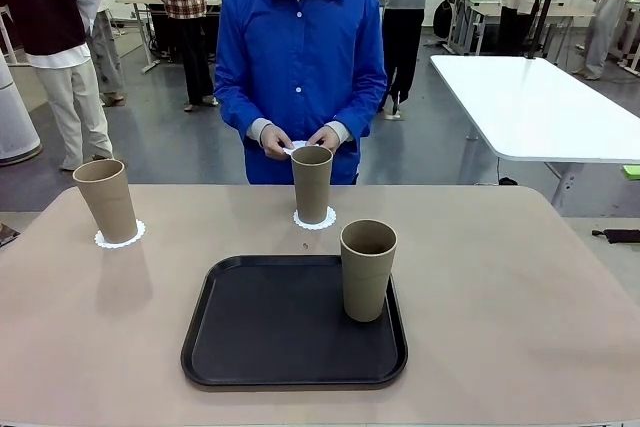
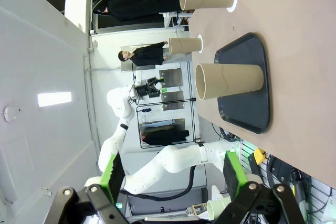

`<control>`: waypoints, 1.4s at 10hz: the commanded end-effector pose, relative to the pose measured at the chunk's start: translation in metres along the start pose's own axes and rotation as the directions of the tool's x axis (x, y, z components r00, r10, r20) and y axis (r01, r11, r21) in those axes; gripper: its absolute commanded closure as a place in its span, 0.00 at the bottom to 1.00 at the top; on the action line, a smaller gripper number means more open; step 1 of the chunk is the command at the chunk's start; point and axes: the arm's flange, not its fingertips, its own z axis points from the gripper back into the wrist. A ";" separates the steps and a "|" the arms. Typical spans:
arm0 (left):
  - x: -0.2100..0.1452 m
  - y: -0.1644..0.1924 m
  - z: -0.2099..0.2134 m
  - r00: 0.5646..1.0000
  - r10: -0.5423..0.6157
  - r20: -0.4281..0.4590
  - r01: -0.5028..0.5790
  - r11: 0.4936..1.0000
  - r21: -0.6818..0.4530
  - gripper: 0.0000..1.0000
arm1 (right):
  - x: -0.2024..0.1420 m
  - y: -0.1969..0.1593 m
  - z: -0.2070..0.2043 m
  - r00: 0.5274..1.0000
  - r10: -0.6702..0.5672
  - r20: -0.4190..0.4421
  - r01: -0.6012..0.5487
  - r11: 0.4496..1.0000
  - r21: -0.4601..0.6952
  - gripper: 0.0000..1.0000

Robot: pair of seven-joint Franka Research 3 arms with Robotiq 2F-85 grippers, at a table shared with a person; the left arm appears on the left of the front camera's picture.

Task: Place coasters on the table and set cups on them.
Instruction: Take one Reusable plastic cup from the Flat Tray and place it on a coaster set by the human.

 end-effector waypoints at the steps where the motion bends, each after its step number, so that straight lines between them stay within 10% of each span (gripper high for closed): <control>1: -0.022 -0.016 0.008 1.000 0.000 -0.011 0.000 1.000 0.003 0.00 | 0.000 0.002 0.000 1.000 0.006 0.003 -0.006 1.000 0.007 0.00; 6: -0.008 -0.009 0.003 1.000 -0.020 0.000 0.020 1.000 -0.008 0.00 | 0.000 0.002 0.000 1.000 0.006 0.003 -0.006 1.000 0.007 0.00; 7: -0.012 0.011 0.013 0.991 0.083 0.106 -0.061 0.978 -0.199 0.00 | 0.000 0.002 0.000 1.000 0.006 0.003 -0.006 1.000 0.007 0.00; 10: -0.037 0.078 0.010 0.913 0.297 0.281 -0.101 0.830 -0.549 0.00 | 0.000 0.002 0.000 1.000 0.006 0.003 -0.006 1.000 0.007 0.00; 14: -0.088 0.143 -0.046 0.846 0.461 0.267 -0.086 0.613 -0.785 0.00 | 0.000 0.002 0.000 1.000 0.006 0.003 -0.006 1.000 0.007 0.00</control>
